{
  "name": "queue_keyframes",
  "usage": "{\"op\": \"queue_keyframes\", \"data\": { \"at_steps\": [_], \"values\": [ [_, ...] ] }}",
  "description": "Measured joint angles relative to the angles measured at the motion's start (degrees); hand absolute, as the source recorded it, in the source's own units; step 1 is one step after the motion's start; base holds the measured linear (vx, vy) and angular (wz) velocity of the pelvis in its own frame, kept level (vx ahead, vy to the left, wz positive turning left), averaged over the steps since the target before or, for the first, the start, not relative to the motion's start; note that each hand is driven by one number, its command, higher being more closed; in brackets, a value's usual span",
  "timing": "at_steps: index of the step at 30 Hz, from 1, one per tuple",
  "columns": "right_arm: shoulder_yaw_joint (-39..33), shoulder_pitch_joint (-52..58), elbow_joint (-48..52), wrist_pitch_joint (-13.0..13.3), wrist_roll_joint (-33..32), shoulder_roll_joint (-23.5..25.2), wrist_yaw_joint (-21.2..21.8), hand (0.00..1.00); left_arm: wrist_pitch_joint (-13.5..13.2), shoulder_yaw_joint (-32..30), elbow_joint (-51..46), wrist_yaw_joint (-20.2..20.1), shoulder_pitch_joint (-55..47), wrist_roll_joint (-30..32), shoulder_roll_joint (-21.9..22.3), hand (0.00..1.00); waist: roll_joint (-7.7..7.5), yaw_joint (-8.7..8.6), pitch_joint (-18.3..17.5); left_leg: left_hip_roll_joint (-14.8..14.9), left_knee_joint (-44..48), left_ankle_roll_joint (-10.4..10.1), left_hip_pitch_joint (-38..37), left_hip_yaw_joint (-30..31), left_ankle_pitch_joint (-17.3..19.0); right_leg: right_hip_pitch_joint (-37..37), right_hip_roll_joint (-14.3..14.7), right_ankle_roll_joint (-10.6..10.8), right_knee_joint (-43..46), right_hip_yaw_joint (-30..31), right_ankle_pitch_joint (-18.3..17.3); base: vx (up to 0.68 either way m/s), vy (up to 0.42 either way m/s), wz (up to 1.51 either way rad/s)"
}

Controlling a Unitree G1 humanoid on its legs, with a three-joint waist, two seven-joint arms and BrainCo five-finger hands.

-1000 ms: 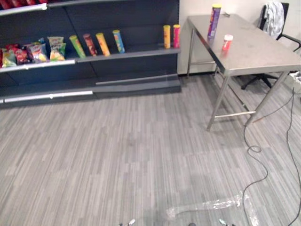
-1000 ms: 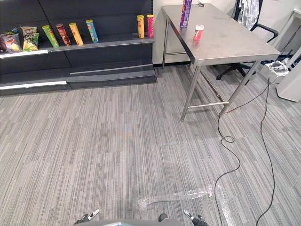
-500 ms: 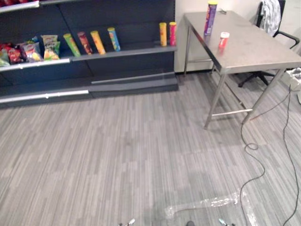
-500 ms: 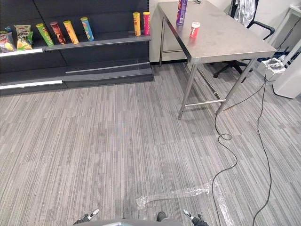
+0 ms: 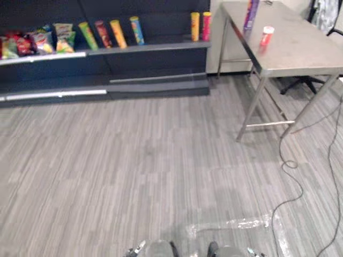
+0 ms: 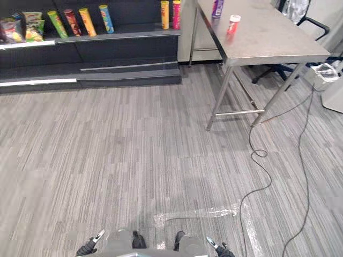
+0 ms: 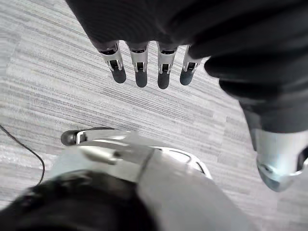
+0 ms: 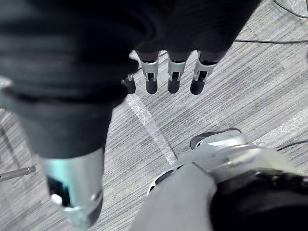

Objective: Put the gum and the chips on the shelf.

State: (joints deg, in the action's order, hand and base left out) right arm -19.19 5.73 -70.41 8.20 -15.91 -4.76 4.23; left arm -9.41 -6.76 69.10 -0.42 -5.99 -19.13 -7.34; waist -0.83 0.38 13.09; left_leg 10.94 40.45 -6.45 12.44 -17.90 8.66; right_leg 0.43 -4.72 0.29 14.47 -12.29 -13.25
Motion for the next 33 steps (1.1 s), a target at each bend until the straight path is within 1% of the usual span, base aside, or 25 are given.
{"op": "queue_keyframes", "data": {
  "at_steps": [2, 4, 7, 8, 9, 10, 11, 12, 13, 14, 15, 17, 18, 19, 20, 21, 22, 23, 24, 26, 28, 29, 31, 32, 33],
  "values": [
    [0.0, -0.4, 0.0, 0.0, -0.4, -0.9, 0.0, 0.0, 0.0, 0.3, 0.0, -0.2, 0.0, -1.1, 0.3, 0.0, 0.48, -0.05, 0.3, 0.0, -0.2, 0.4, 3.1, 1.4, 1.9, 0.3, -0.6, 0.1, 0.3, 0.1, -0.4, 0.1, 0.123, 0.01],
    [0.0, -1.3, 0.1, 0.0, -0.4, -0.9, -0.2, 0.0, 0.0, 1.7, -0.3, -0.6, 0.3, -1.1, 0.1, 0.0, 0.53, -0.06, 0.7, -0.1, -7.5, 0.5, 5.1, 1.4, 1.5, 0.0, -1.7, 0.8, 0.5, 0.4, -0.8, 0.14, 0.163, -0.1],
    [1.2, -3.3, 0.3, 0.2, -0.4, -1.2, -1.1, 0.0, -0.1, 3.2, -0.8, -0.3, 0.7, -1.0, -0.3, 0.0, 1.26, -0.02, 1.8, 0.1, -26.8, -0.4, 5.4, 3.8, -4.6, 0.0, -3.2, 3.4, 1.2, 2.8, -2.5, 0.24, 0.294, -0.28],
    [1.8, -3.5, 0.3, 0.2, -0.4, -1.3, -1.3, 0.0, -0.1, 3.2, -0.8, -0.2, 0.8, -1.0, -0.1, 0.0, 1.64, -0.02, 2.0, 0.5, -29.7, -0.6, 5.2, 4.7, -5.6, 0.1, -3.2, 3.9, 1.2, 3.4, -2.8, 0.3, 0.383, -0.41],
    [2.4, -3.9, 0.3, 0.6, -0.4, -1.7, -1.6, 0.0, 0.0, 3.9, -0.8, -0.1, 1.3, -1.0, -0.1, 0.0, 2.16, -0.04, 2.8, 1.8, -30.8, -1.3, 5.4, 4.1, -8.8, 0.8, -3.4, 5.1, 1.1, 4.7, -3.6, 0.35, 0.423, -0.4],
    [3.2, -4.8, 0.2, 0.6, -0.4, -1.7, -1.9, 0.0, -0.1, 4.3, -0.8, -0.1, 1.5, -1.0, -0.3, 0.0, 1.83, 0.14, 3.4, 0.7, -27.8, -0.2, 5.5, 3.6, -10.7, 1.8, -4.8, 6.0, -0.4, 6.3, -4.3, 0.36, 0.43, -0.43],
    [3.6, -5.0, 0.2, 0.6, -0.4, -1.7, -1.9, 0.0, -0.2, 4.3, -0.9, -0.1, 1.8, -1.0, -0.7, 0.0, 1.0, 0.4, 3.8, 0.0, -26.0, 0.8, 5.7, 2.9, -10.0, 2.5, -5.7, 6.1, -1.7, 7.0, -4.4, 0.4, 0.417, -0.43],
    [3.9, -5.5, 0.0, 0.6, -0.4, -1.1, -1.7, 0.0, -0.4, 4.2, -0.9, 0.0, 1.9, -1.0, -1.4, 0.0, -0.5, 0.87, 3.0, -1.3, -22.9, 4.2, 7.2, 1.3, -6.7, 3.2, -7.3, 6.0, -4.2, 8.1, -4.4, 0.44, 0.356, -0.31],
    [3.9, -5.9, 0.0, 0.6, -0.4, 0.1, -1.5, 0.0, -0.6, 4.3, -0.9, 0.1, 2.5, -1.0, -2.3, 0.0, -2.09, 0.94, 2.6, -3.2, -20.8, 5.5, 8.6, 0.2, -3.9, 2.6, -8.8, 6.4, -3.0, 9.6, -2.5, 0.47, 0.324, -0.15],
    [3.8, -6.0, 0.0, 0.6, -0.4, 0.4, -1.5, 0.0, -0.6, 4.3, -0.9, 0.1, 2.7, -1.0, -2.5, 0.0, -2.64, 0.93, 2.6, -4.2, -19.9, 6.1, 8.8, -0.3, -2.7, 2.3, -9.9, 7.0, -2.1, 9.4, -1.9, 0.48, 0.274, -0.1],
    [3.8, -6.2, 0.0, 0.6, -0.4, 0.4, -1.3, 0.0, -0.6, 4.2, -1.0, 0.2, 2.9, -0.8, -2.3, 0.0, -2.84, 1.49, 2.4, -5.0, -18.0, 6.7, 8.8, -1.5, -0.4, 0.6, -11.3, 9.9, 0.6, 10.9, 0.4, 0.46, 0.301, -0.18],
    [3.7, -6.3, 0.4, 0.8, -0.3, 0.4, -1.1, 0.0, -0.5, 4.1, -1.0, 0.2, 2.6, -0.6, -2.1, 0.0, -2.66, 1.42, 2.0, -5.8, -16.4, 8.8, 7.2, -3.1, 2.5, -2.5, -12.5, 10.0, 8.7, 13.4, 3.2, 0.47, 0.334, -0.27],
    [3.8, -6.4, 0.9, 0.8, -0.3, 0.3, -1.0, 0.0, -0.5, 4.1, -1.2, 0.2, 2.4, -0.2, -2.2, 0.0, -2.69, 1.36, 2.0, -6.4, -16.4, 9.6, 4.9, -3.8, 4.2, -5.6, -13.4, 9.9, 16.6, 13.6, 6.8, 0.42, 0.269, -0.21],
    [3.7, -6.4, 1.3, 0.8, -0.3, 0.3, -0.9, 0.0, -0.5, 4.2, -1.3, 0.2, 2.3, 0.2, -2.5, 0.0, -2.71, 1.19, 1.9, -7.4, -18.0, 10.4, 1.6, -4.4, 5.0, -9.1, -14.5, 9.5, 25.4, 13.6, 12.7, 0.43, 0.239, -0.15],
    [3.7, -6.2, 1.8, 0.8, -0.3, 0.2, -0.8, 0.0, -0.5, 4.4, -1.4, 0.2, 2.3, 0.2, -2.6, 0.0, -2.71, 1.03, 2.0, -7.9, -19.3, 10.7, -0.4, -4.5, 5.2, -11.0, -14.8, 9.9, 30.6, 13.4, 14.0, 0.5, 0.239, -0.02],
    [3.8, -6.2, 2.3, 1.1, -0.3, 0.0, -0.4, 0.0, -0.5, 4.6, -1.5, 0.2, 2.2, 0.2, -2.6, 0.0, -2.18, 0.77, 2.3, -8.9, -22.2, 10.9, -4.9, -4.3, 5.3, -13.9, -14.9, 9.4, 40.1, 11.7, 13.2, 0.41, 0.16, 0.01],
    [3.8, -6.2, 2.5, 1.2, -0.3, -0.2, -0.3, 0.0, -0.5, 4.7, -1.5, 0.2, 2.1, 0.2, -2.5, 0.0, -2.09, 0.57, 2.3, -9.3, -23.9, 10.9, -7.4, -4.2, 5.3, -14.9, -14.3, 8.3, 43.3, 10.8, 12.4, 0.39, 0.118, 0.02],
    [4.0, -6.2, 2.7, 1.3, -0.3, -0.6, -0.1, 0.0, -0.5, 5.2, -1.5, 0.2, 1.8, 0.2, -2.4, 0.0, -1.23, 0.01, 2.3, -9.8, -27.5, 10.8, -12.1, -3.8, 5.3, -16.3, -12.8, 7.1, 47.2, 7.8, 9.2, 0.38, 0.096, 0.03],
    [4.0, -6.2, 3.0, 1.3, -0.3, -1.0, 0.0, 0.0, -0.5, 6.2, -1.5, 0.2, 1.8, 0.2, -2.3, 0.0, -0.43, -0.47, 2.6, -10.0, -30.5, 10.8, -16.4, -3.7, 5.2, -17.6, -11.5, 4.8, 47.0, 4.1, 5.2, 0.38, 0.077, 0.05],
    [4.0, -6.2, 3.4, 1.4, -0.4, -1.1, 0.0, 0.0, -0.5, 6.4, -1.4, 0.2, 1.9, 0.2, -1.9, 0.0, 0.43, -1.83, 2.7, -10.1, -32.9, 10.8, -20.2, -3.5, 5.2, -19.8, -9.5, 3.3, 39.9, -1.0, 2.0, 0.36, 0.017, 0.12],
    [3.9, -5.5, 4.2, 1.4, -0.4, -1.3, -0.1, 0.0, -0.6, 6.3, -1.4, 0.2, 2.5, 0.3, -1.4, 0.0, 1.26, -2.23, 3.0, -10.0, -34.9, 10.7, -23.0, -3.4, 5.2, -22.7, -6.6, 3.4, 22.7, -3.8, 2.6, 0.41, -0.053, 0.23],
    [3.9, -5.3, 4.2, 1.3, -0.4, -1.3, -0.1, 0.0, -0.6, 6.3, -1.4, 0.1, 2.6, 0.3, -1.3, 0.0, 1.39, -2.33, 2.9, -10.0, -35.5, 10.6, -23.6, -3.4, 5.2, -23.1, -6.0, 3.7, 17.3, -3.8, 3.6, 0.4, -0.094, 0.41],
    [3.9, -4.4, 4.2, 1.2, -0.4, -1.2, -0.1, 0.0, -0.7, 6.2, -1.4, 0.1, 2.6, 0.3, -1.0, 0.0, 1.71, -3.26, 3.0, -9.9, -37.2, 8.2, -25.6, -3.1, 6.0, -23.0, -5.0, 3.7, 2.7, -3.3, 9.9, 0.39, -0.123, 0.49],
    [3.9, -3.5, 4.2, 1.2, -0.4, -1.0, -0.1, 0.0, -0.7, 5.7, -1.4, 0.1, 2.3, 0.3, -0.9, 0.0, 1.35, -3.33, 2.9, -10.0, -37.7, 6.1, -27.3, -2.2, 7.1, -22.1, -4.5, 3.7, -4.1, -2.3, 13.9, 0.49, -0.205, 0.41],
    [4.0, -2.8, 4.1, 1.1, -0.4, -0.9, 0.0, 0.0, -0.6, 4.6, -1.2, 0.1, 2.2, 0.6, -0.5, 0.0, 1.08, -3.39, 3.1, -10.0, -38.2, 4.8, -29.1, -1.4, 7.9, -21.1, -4.3, 2.9, -5.2, -1.0, 18.6, 0.6, -0.276, 0.31]
  ]
}}
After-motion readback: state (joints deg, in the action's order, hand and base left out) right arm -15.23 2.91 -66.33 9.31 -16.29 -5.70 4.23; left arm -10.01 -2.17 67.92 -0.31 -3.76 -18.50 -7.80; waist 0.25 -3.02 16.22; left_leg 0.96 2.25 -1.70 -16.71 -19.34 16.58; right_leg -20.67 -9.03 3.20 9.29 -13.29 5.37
